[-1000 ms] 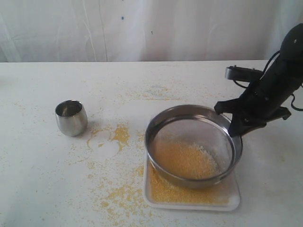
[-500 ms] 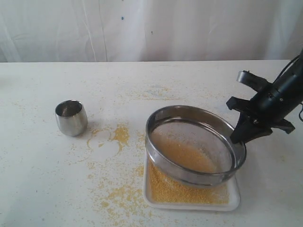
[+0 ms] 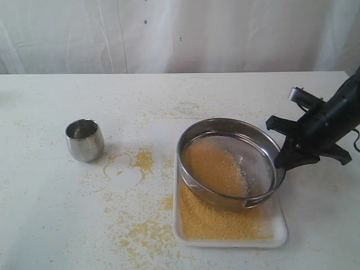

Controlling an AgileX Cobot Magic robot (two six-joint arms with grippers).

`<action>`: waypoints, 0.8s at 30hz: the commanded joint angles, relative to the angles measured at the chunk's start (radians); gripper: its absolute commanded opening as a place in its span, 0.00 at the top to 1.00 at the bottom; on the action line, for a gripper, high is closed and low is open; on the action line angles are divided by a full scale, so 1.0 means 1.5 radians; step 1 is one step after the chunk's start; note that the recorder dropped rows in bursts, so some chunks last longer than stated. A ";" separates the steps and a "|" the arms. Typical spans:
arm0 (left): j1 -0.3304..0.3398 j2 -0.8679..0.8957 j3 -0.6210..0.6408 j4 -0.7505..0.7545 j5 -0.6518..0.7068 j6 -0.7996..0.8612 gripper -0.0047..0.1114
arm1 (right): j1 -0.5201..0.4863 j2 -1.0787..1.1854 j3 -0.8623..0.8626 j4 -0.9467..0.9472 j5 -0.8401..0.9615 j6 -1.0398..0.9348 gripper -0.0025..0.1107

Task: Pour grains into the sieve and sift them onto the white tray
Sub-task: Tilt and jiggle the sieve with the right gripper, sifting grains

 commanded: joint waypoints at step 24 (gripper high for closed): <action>0.001 -0.003 0.002 -0.005 0.000 0.000 0.96 | -0.004 -0.036 0.004 0.028 -0.050 -0.014 0.98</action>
